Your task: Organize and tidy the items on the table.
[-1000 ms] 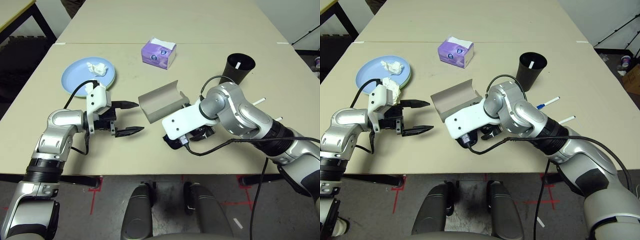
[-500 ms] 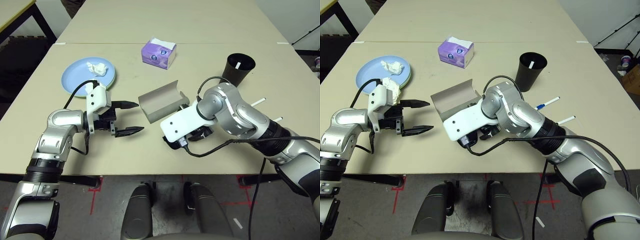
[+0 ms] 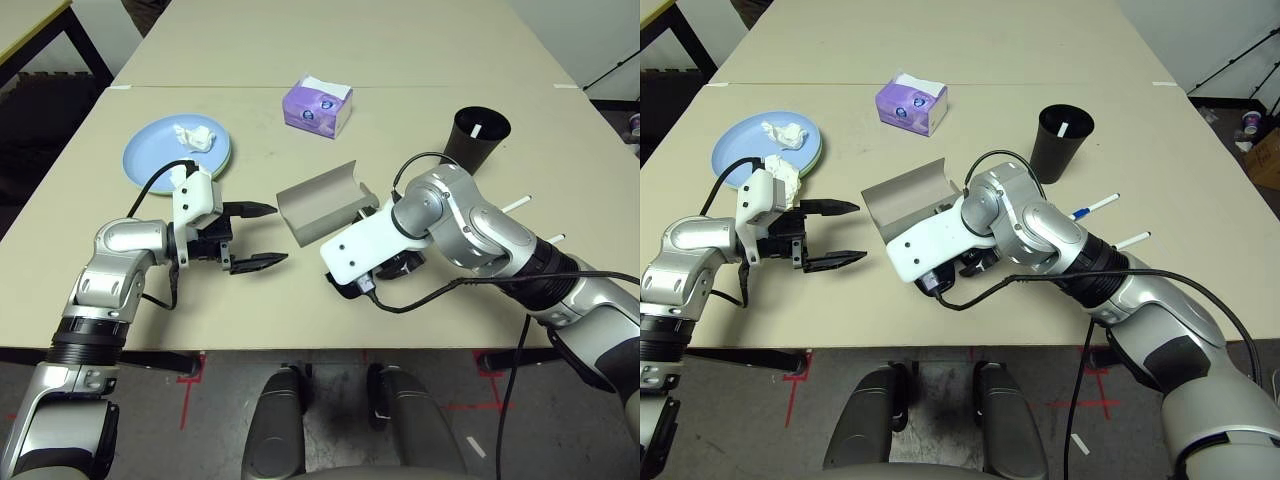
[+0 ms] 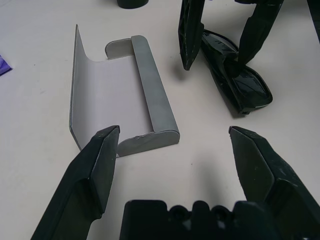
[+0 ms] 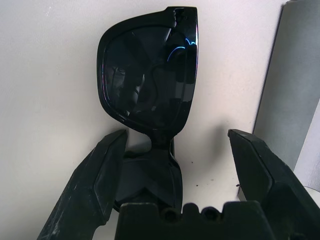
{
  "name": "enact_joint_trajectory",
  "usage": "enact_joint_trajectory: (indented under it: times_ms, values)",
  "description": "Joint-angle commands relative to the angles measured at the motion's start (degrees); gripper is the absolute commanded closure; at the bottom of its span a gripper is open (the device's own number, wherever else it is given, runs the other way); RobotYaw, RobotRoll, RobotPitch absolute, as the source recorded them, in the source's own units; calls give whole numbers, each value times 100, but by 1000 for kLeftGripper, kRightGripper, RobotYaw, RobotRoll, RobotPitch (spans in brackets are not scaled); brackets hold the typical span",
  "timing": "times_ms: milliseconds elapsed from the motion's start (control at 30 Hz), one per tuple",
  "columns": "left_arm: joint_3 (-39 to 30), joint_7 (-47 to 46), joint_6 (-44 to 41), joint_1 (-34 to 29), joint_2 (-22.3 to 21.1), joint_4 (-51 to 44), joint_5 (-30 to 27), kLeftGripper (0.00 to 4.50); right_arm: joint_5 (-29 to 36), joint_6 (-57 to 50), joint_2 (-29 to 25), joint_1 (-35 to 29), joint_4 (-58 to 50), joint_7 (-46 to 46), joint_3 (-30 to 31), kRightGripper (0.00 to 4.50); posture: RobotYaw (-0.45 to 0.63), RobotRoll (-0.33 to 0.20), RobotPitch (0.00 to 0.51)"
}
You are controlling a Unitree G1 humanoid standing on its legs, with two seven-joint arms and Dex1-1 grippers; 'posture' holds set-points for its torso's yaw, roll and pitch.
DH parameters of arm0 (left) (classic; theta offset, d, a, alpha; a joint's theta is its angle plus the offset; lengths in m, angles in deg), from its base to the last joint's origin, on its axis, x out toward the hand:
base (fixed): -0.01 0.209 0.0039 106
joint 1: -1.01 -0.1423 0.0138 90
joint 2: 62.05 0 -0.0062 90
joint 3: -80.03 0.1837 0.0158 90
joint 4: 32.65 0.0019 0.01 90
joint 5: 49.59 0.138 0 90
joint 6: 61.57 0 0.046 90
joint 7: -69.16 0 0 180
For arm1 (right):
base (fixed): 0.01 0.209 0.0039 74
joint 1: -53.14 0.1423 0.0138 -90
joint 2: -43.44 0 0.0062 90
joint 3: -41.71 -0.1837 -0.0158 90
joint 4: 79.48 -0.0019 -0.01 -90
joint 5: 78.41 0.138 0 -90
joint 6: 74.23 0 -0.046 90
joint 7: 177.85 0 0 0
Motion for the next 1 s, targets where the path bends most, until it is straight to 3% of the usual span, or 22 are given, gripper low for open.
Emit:
enact_joint_trajectory:
  times_ms: [33,67,167,433,500,1000]
  values:
    - [17,18,25,-73,-68,-179,45,46,-11,57,4,17,-7,27,-10,0,65,0,170]
    - [17,17,24,-73,-69,-181,44,46,-10,58,5,17,-7,29,-10,0,65,0,170]
    - [17,10,19,-72,-74,-183,50,0,11,83,-5,9,-20,61,-3,594,66,0,171]
    - [25,-2,13,-63,-81,-170,60,0,30,154,-14,-10,-13,111,-16,3544,67,0,169]
    - [25,-4,14,-52,-81,-165,63,0,35,169,-15,-8,-4,113,-21,4086,68,0,168]
    - [30,12,35,-4,-69,-103,72,0,198,155,-5,329,157,223,-204,4099,57,0,160]
